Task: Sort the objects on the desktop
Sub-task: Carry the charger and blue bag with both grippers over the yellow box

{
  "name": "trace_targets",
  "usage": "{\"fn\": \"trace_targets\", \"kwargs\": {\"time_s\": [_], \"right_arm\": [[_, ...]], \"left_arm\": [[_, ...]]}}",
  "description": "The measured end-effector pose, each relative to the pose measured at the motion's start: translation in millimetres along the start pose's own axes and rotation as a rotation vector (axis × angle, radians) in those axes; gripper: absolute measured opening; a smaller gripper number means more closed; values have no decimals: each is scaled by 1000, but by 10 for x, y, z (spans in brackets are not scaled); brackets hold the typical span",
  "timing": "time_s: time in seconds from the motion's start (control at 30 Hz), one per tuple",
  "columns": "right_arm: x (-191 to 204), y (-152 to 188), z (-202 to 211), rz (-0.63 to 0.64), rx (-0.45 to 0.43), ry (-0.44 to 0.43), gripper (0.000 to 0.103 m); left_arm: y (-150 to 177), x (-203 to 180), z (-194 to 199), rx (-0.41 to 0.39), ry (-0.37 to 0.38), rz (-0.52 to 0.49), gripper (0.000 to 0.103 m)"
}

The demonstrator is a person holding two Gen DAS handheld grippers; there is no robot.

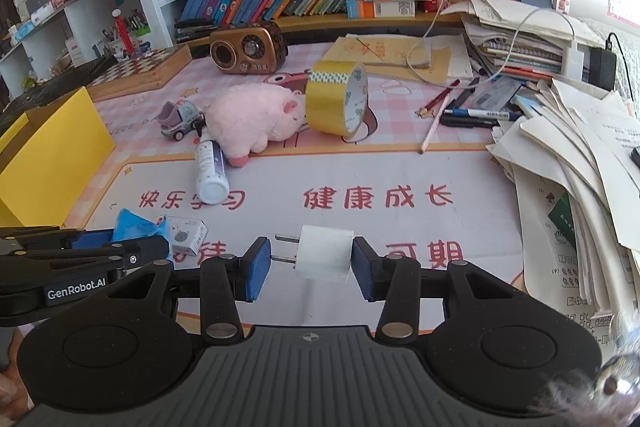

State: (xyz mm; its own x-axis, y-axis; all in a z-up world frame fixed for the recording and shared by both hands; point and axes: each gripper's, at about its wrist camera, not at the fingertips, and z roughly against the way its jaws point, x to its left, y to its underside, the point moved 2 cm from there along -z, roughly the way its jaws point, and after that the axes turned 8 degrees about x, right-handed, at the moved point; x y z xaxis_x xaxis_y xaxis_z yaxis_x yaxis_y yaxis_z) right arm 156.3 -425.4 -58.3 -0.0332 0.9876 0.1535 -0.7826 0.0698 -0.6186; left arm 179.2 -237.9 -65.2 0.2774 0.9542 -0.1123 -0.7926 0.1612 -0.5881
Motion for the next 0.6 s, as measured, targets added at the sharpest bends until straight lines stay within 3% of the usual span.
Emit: {"fn": "trace_targets", "kwargs": {"time_s": [0.6], "right_arm": [[898, 170, 159, 32, -32, -22, 42]], "left_arm": [[302, 489, 718, -139, 50, -55, 31]]}}
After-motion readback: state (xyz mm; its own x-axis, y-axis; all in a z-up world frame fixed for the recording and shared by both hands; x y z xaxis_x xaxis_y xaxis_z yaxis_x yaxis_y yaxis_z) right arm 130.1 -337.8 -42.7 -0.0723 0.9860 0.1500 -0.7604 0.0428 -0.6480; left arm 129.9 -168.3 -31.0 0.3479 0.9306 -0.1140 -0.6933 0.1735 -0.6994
